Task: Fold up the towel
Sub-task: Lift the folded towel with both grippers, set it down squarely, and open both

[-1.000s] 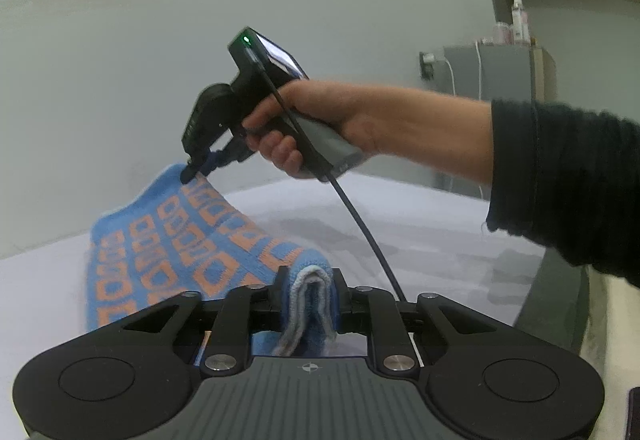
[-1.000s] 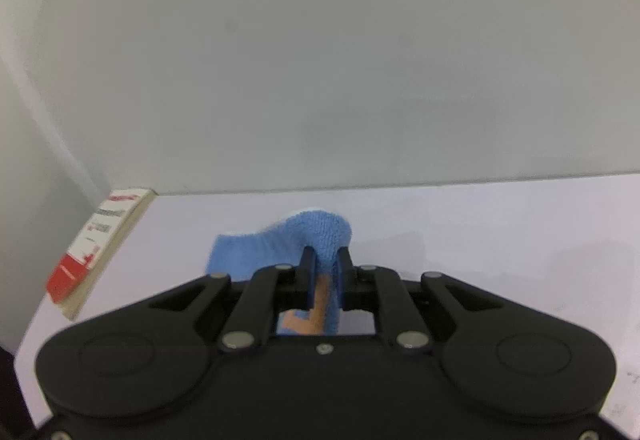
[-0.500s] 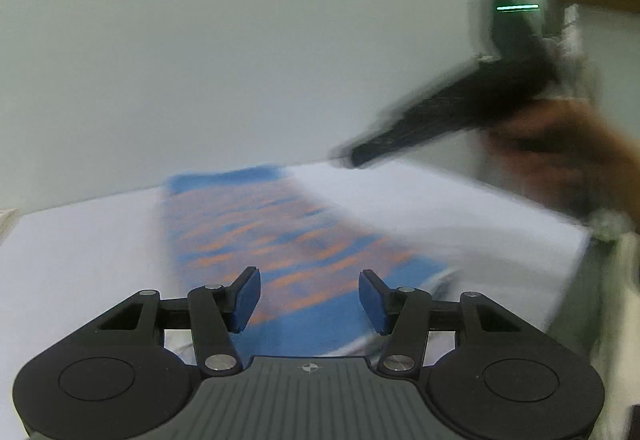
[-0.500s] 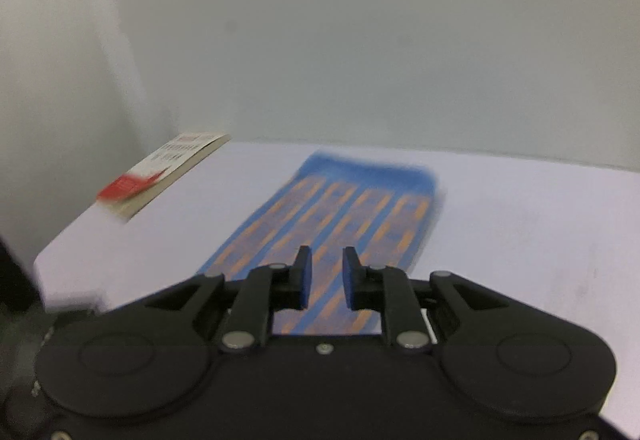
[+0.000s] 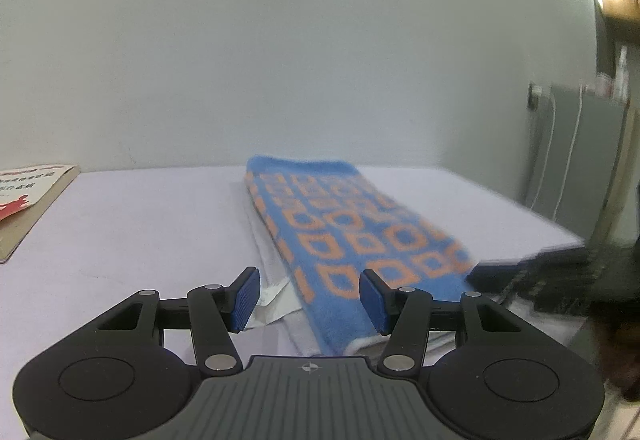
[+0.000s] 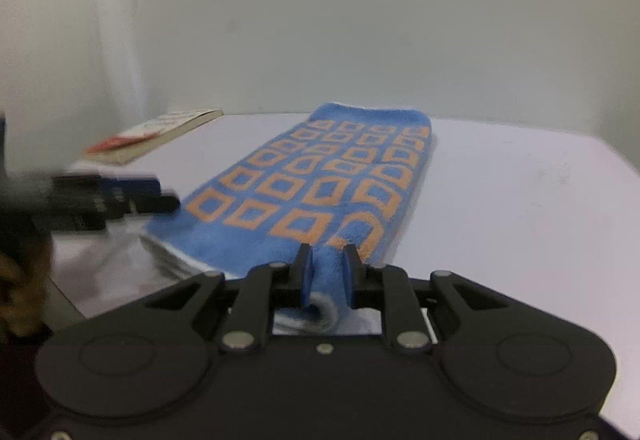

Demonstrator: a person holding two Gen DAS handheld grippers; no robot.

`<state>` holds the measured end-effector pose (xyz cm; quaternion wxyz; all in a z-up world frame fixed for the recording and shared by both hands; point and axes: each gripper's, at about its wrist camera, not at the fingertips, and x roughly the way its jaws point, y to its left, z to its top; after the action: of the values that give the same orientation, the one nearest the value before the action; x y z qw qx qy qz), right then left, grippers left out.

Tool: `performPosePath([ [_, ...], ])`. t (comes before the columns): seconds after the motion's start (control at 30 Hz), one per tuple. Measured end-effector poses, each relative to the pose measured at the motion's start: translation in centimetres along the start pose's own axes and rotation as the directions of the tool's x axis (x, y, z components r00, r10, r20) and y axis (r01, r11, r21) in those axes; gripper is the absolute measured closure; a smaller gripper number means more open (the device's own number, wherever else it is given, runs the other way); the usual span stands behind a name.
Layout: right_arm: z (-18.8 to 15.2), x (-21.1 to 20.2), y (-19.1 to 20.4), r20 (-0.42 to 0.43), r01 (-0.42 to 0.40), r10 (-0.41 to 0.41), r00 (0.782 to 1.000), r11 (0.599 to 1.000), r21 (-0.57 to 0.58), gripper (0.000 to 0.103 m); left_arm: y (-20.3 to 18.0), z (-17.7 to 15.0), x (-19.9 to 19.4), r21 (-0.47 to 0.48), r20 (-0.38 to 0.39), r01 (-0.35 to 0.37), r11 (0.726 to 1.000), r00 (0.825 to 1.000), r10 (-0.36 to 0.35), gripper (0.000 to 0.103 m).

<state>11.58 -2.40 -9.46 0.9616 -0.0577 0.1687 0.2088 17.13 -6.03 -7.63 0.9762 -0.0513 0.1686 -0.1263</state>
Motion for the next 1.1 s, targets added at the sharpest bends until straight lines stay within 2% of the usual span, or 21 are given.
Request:
performPosePath([
  [0.03,-0.3,0.1,0.2,0.010,0.009,-0.009,1.000,1.000,-0.007,0.085,0.0,0.1,-0.7,-0.013,0.019,0.005,1.000,1.000,-0.004,0.031],
  [0.07,-0.3,-0.1,0.4,0.022,0.016,-0.015,1.000,1.000,-0.009,0.085,-0.1,0.1,-1.6,-0.023,0.041,0.010,1.000,0.999,-0.009,0.027],
  [0.17,-0.3,-0.9,0.6,0.061,0.028,-0.027,0.998,1.000,-0.003,0.086,-0.1,0.0,-3.1,-0.058,0.061,0.018,0.998,0.998,-0.014,0.026],
  [0.23,-0.4,-1.6,0.3,0.100,-0.008,0.003,0.995,0.999,0.053,0.084,-0.1,-0.3,-3.8,-0.094,0.052,0.030,0.995,0.998,-0.025,0.025],
  [0.37,-2.0,-0.9,0.4,0.077,0.044,-0.048,0.996,0.998,0.052,0.084,-0.5,-1.0,-4.7,-0.151,0.032,0.055,0.987,0.998,-0.051,0.023],
  [0.5,-1.1,-3.8,-0.3,0.144,0.040,-0.060,0.988,0.989,0.142,0.082,-1.9,-1.6,-6.0,-0.130,0.023,0.074,0.989,0.997,-0.072,0.023],
  [0.57,-0.2,-4.1,0.1,0.163,0.041,-0.061,0.985,0.992,0.120,0.082,-2.6,-1.8,-6.6,-0.124,0.023,0.090,0.988,0.996,-0.088,0.023],
  [0.63,0.3,-3.4,0.5,0.153,0.023,-0.041,0.987,0.993,0.112,0.082,-3.4,-1.8,-7.1,-0.119,0.033,0.105,0.987,0.994,-0.101,0.023],
  [0.73,-0.1,-1.0,0.5,0.077,0.006,-0.015,0.997,0.992,0.123,0.086,-4.6,-1.6,-8.0,-0.099,0.062,0.125,0.987,0.991,-0.119,0.017],
  [0.77,-0.6,-0.4,0.3,0.052,0.016,-0.023,0.998,0.992,0.123,0.094,-4.7,-1.6,-8.0,-0.095,0.064,0.129,0.987,0.990,-0.123,0.017],
  [0.8,-1.0,0.0,0.1,0.037,0.023,-0.028,0.999,0.992,0.126,0.096,-5.0,-1.7,-8.2,-0.090,0.065,0.134,0.987,0.990,-0.128,0.017],
  [0.9,-1.5,-1.2,-0.5,0.046,0.024,-0.032,0.998,0.988,0.155,0.095,-5.5,-2.0,-8.6,-0.083,0.062,0.137,0.987,0.989,-0.132,0.014],
  [1.03,-0.6,-5.1,-0.2,0.084,0.064,-0.080,0.993,0.983,0.173,0.078,-6.2,-2.5,-8.8,-0.083,0.048,0.131,0.988,0.991,-0.127,0.002],
  [1.1,-0.2,-7.2,0.4,0.100,0.105,-0.124,0.987,0.978,0.179,0.048,-6.6,-2.7,-8.9,-0.076,0.045,0.120,0.990,0.992,-0.116,0.001],
])
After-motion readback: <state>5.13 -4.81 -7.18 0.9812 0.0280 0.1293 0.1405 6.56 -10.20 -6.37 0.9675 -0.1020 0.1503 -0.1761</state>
